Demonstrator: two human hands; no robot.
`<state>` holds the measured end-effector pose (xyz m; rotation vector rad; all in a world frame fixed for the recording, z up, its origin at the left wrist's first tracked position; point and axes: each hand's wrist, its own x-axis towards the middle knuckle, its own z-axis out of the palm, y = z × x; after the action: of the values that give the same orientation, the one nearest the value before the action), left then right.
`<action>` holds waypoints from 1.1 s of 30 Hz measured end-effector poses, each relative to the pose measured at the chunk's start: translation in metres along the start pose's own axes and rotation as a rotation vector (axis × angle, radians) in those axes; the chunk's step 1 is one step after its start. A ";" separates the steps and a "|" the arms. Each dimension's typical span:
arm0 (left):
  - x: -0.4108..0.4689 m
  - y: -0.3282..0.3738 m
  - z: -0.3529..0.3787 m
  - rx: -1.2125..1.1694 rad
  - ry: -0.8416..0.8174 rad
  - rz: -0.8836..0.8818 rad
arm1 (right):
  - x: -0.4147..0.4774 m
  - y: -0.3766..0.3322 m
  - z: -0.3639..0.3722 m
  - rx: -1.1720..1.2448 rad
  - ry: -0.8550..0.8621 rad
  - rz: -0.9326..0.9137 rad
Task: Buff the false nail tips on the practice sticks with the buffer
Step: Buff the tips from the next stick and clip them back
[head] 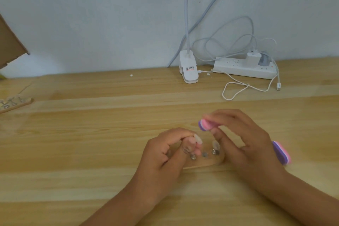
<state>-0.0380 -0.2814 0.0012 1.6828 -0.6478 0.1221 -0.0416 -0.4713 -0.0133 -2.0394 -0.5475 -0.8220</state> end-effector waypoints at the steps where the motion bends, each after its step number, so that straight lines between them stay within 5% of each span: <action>1: -0.001 0.000 -0.001 0.002 0.021 -0.008 | 0.001 0.002 -0.001 0.036 0.022 0.066; 5: 0.002 -0.002 -0.003 0.051 0.082 -0.024 | -0.001 0.002 -0.001 0.066 0.020 0.112; 13: 0.003 -0.005 -0.003 0.125 0.178 -0.028 | -0.009 -0.003 0.005 -0.049 -0.088 -0.200; 20: 0.003 -0.004 -0.005 0.157 0.170 -0.033 | -0.013 -0.003 0.010 -0.076 -0.123 -0.277; 33: 0.004 -0.005 -0.004 0.195 0.166 0.001 | -0.009 -0.007 0.007 -0.078 -0.066 -0.183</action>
<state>-0.0314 -0.2781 -0.0006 1.8367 -0.5251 0.3316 -0.0496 -0.4621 -0.0186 -2.1161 -0.7587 -0.8977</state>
